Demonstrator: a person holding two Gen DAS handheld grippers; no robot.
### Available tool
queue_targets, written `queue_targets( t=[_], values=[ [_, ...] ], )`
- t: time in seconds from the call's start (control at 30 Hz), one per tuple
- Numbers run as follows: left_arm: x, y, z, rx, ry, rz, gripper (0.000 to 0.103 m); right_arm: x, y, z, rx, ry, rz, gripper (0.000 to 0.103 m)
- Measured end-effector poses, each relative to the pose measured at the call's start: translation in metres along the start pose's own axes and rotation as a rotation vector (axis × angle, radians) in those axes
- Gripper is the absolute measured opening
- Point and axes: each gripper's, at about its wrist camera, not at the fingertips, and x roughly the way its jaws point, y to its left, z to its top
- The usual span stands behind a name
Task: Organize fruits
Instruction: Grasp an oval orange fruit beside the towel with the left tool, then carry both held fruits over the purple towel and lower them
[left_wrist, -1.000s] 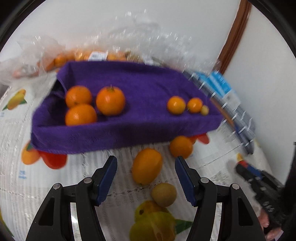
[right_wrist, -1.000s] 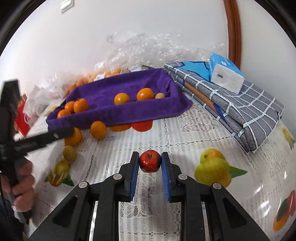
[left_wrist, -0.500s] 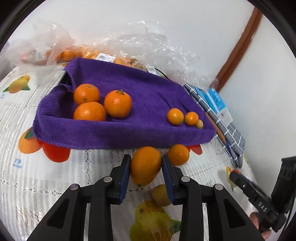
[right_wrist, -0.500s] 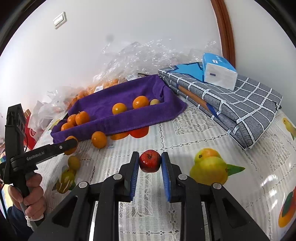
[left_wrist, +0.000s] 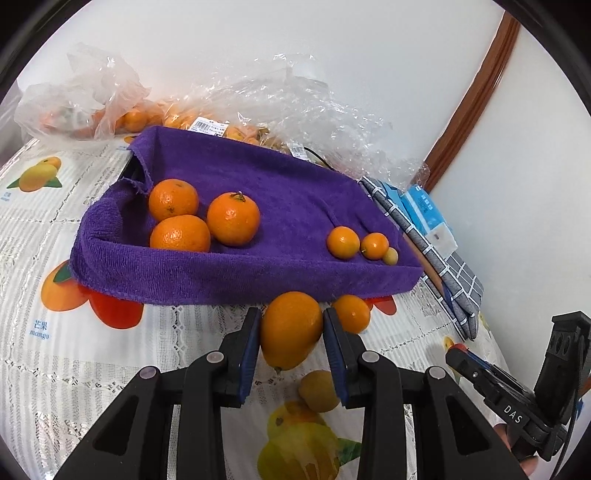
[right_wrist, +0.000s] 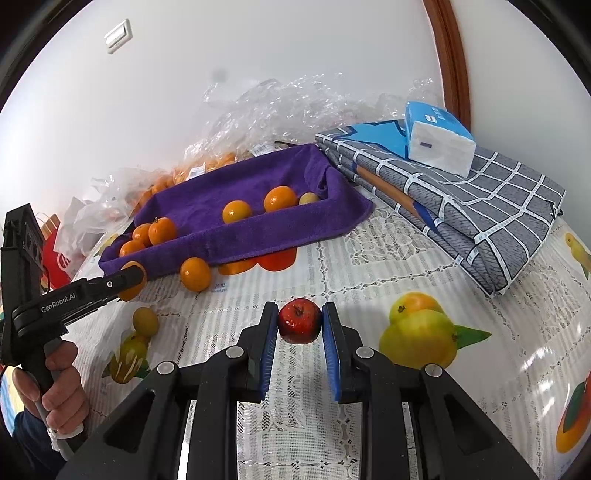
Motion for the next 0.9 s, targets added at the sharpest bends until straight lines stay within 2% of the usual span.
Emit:
queue_targets(
  t=[0.53, 0.9],
  values=[
    [-0.0024, 0.0021, 0.0005, -0.008, -0.003, -0.021, 0.032, -0.001, 0.004, -0.0001, -0.027, 0.0, 0.029, 0.024],
    [-0.0084, 0.0011, 0.0003, 0.001, -0.024, -0.034, 0.032, -0.0015, -0.0034, 0.0026, 0.021, -0.002, 0.029, 0.024]
  ],
)
